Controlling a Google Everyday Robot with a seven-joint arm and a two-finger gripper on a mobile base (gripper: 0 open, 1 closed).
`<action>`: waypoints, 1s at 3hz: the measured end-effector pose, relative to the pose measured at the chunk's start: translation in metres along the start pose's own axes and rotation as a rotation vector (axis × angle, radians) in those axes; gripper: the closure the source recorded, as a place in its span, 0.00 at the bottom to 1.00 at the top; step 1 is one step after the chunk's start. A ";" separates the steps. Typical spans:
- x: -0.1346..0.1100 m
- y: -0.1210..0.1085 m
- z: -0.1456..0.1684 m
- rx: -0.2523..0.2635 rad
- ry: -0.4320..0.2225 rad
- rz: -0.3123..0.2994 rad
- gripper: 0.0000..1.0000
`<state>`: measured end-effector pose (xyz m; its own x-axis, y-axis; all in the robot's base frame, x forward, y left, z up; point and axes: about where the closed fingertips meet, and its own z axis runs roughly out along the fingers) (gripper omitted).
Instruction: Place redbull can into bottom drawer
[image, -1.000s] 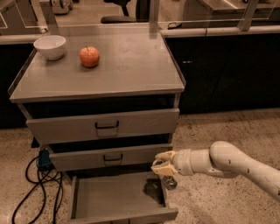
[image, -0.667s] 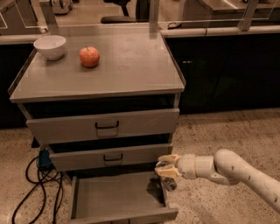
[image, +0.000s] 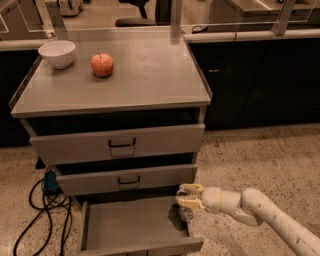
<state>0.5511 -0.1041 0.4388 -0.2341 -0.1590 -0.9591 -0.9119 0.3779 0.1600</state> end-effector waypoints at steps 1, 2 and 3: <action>0.001 0.003 0.002 -0.005 0.001 0.007 1.00; 0.021 -0.008 0.019 -0.025 -0.047 0.030 1.00; 0.058 -0.022 0.065 -0.074 -0.144 0.081 1.00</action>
Offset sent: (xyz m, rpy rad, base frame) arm 0.0398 0.0237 -0.0911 0.1981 0.0303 0.0139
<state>0.5799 -0.0624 0.3647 -0.2619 0.0031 -0.9651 -0.9157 0.3150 0.2495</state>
